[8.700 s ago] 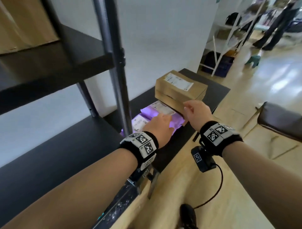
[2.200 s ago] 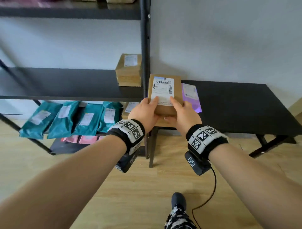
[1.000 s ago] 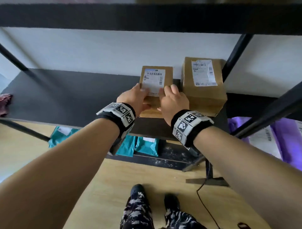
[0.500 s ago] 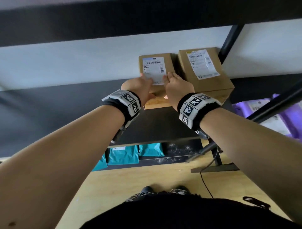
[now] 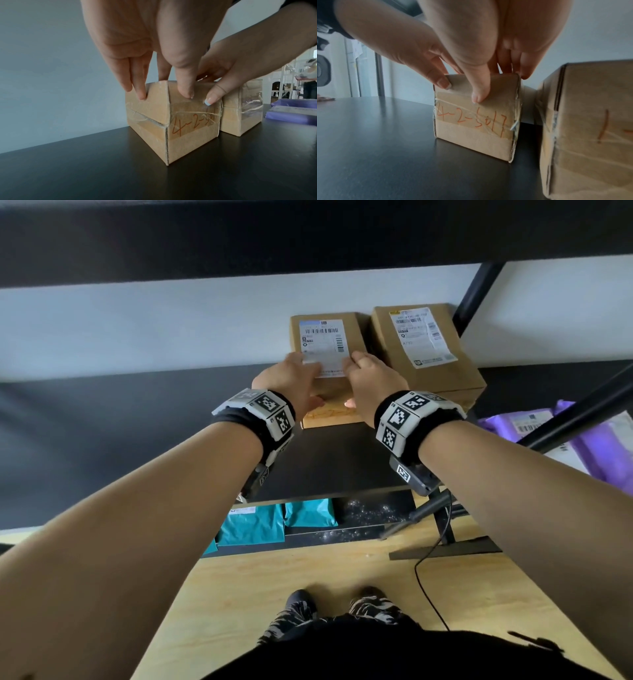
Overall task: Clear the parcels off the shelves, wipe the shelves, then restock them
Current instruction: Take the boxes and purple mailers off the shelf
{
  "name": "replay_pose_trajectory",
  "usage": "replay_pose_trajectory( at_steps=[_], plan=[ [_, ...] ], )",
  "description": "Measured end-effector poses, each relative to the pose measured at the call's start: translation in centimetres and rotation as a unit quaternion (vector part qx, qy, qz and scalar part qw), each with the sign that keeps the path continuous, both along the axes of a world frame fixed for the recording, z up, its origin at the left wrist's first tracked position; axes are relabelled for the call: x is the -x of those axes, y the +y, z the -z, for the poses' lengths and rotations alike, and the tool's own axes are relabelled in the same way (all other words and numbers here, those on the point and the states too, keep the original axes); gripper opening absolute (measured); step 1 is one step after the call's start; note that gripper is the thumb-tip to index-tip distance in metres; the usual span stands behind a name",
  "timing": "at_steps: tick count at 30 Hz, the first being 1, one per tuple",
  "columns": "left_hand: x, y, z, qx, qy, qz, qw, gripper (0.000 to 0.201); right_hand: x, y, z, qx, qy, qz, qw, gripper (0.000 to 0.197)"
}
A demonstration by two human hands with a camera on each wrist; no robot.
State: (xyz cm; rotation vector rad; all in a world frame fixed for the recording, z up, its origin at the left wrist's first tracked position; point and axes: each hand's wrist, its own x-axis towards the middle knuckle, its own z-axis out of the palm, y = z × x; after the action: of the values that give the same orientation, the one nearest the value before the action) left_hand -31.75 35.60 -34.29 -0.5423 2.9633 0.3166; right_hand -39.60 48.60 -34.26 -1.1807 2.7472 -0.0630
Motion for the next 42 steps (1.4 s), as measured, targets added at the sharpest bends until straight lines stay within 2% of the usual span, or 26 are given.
replay_pose_trajectory(
  at_steps=[4, 8, 15, 18, 23, 24, 28, 31, 36, 40, 42],
  plan=[
    [-0.7, 0.1, -0.8, -0.030, 0.010, -0.019, 0.999, 0.063, -0.4, 0.2, -0.3, 0.030, -0.026, 0.015, 0.999, 0.062],
    [-1.5, 1.4, -1.0, 0.001, 0.028, -0.033, 0.999, 0.068, -0.8, 1.0, -0.2, 0.068, -0.034, 0.023, 0.997, 0.067],
    [-3.3, 5.9, -1.7, 0.008, 0.077, -0.045, 0.996, 0.055, -2.6, 5.1, -1.2, 0.082, -0.050, 0.012, 0.995, 0.064],
    [-3.9, 9.4, -2.3, 0.012, 0.092, -0.056, 0.994, 0.047, -3.0, 8.4, -1.5, 0.087, -0.032, -0.015, 0.996, 0.055],
    [-4.7, 17.5, -2.0, 0.008, 0.081, -0.107, 0.991, 0.043, -3.8, 15.9, -1.3, 0.084, -0.014, -0.063, 0.994, 0.026],
    [-4.9, 19.3, -1.8, -0.001, 0.076, -0.112, 0.991, 0.044, -4.0, 17.6, -1.0, 0.082, -0.022, -0.069, 0.994, 0.026],
    [-5.1, 26.0, -0.9, -0.031, 0.059, -0.119, 0.991, 0.043, -3.9, 24.0, -0.3, 0.098, -0.068, -0.072, 0.990, 0.046],
    [-4.9, 29.8, -1.1, -0.039, 0.045, -0.105, 0.993, 0.044, -3.3, 28.3, -0.3, 0.107, -0.072, -0.043, 0.991, 0.045],
    [-3.7, 34.5, -1.6, -0.049, 0.035, -0.041, 0.997, 0.043, -2.0, 33.9, -0.2, 0.109, -0.060, 0.018, 0.992, 0.026],
    [-2.1, 37.7, -1.0, -0.077, 0.038, 0.016, 0.996, 0.042, -1.2, 38.7, -0.1, 0.103, -0.056, 0.105, 0.988, 0.040],
    [-1.0, 39.3, -0.6, -0.084, 0.029, 0.030, 0.996, 0.045, -0.6, 41.0, 0.5, 0.110, -0.051, 0.131, 0.984, 0.041]
  ],
)
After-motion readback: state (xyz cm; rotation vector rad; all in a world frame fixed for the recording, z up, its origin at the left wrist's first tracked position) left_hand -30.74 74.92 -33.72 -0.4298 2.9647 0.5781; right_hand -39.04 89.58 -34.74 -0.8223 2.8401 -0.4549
